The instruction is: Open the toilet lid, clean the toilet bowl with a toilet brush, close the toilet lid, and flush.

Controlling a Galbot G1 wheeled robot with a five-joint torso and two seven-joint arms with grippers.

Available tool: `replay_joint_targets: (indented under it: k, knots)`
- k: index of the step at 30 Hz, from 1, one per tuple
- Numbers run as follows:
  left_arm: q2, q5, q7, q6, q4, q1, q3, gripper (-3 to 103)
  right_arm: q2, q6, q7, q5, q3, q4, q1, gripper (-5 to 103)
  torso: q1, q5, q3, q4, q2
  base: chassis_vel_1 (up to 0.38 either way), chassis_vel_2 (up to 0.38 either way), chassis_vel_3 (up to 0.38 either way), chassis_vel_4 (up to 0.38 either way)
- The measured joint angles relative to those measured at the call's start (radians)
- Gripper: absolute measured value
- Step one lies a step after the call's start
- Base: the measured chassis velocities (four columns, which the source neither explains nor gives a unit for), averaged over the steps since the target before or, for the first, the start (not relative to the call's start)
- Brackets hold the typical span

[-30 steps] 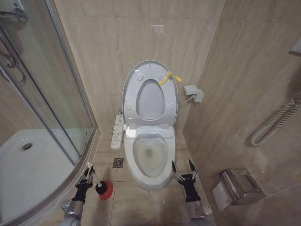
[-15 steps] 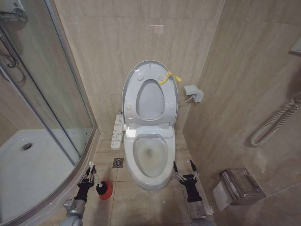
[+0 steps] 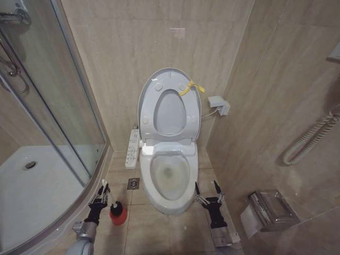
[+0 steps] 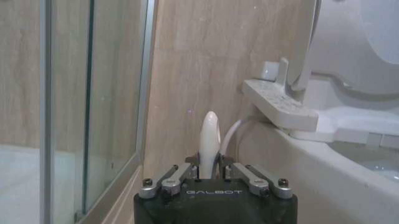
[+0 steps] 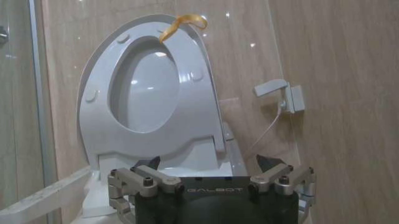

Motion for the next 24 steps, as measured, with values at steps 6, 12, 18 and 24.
replay_joint_targets:
  k: [6,12,18,24]
  knots:
    - [0.001,-0.003,0.005,-0.001,0.014,-0.006,0.0,20,0.003,0.001,-0.001,-0.001,0.0,-0.001,-0.001,100,0.0,0.0,0.0,0.0,0.0,0.0,0.0,0.0,0.0]
    - [-0.005,0.001,0.012,-0.009,0.049,-0.01,0.003,20,0.004,0.002,-0.001,-0.002,0.001,-0.006,0.002,100,0.0,0.0,0.0,0.0,0.0,0.0,0.0,0.0,0.0]
    - [-0.007,0.01,0.013,-0.01,0.052,-0.003,0.006,20,0.005,0.002,-0.001,-0.002,0.001,-0.01,0.005,100,0.0,0.0,0.0,0.0,0.0,0.0,0.0,0.0,0.0]
    - [-0.006,0.017,-0.001,-0.007,0.038,0.016,0.006,20,0.005,0.002,-0.001,-0.002,0.002,-0.012,0.008,100,0.0,0.0,0.0,0.0,0.0,0.0,0.0,0.0,0.0]
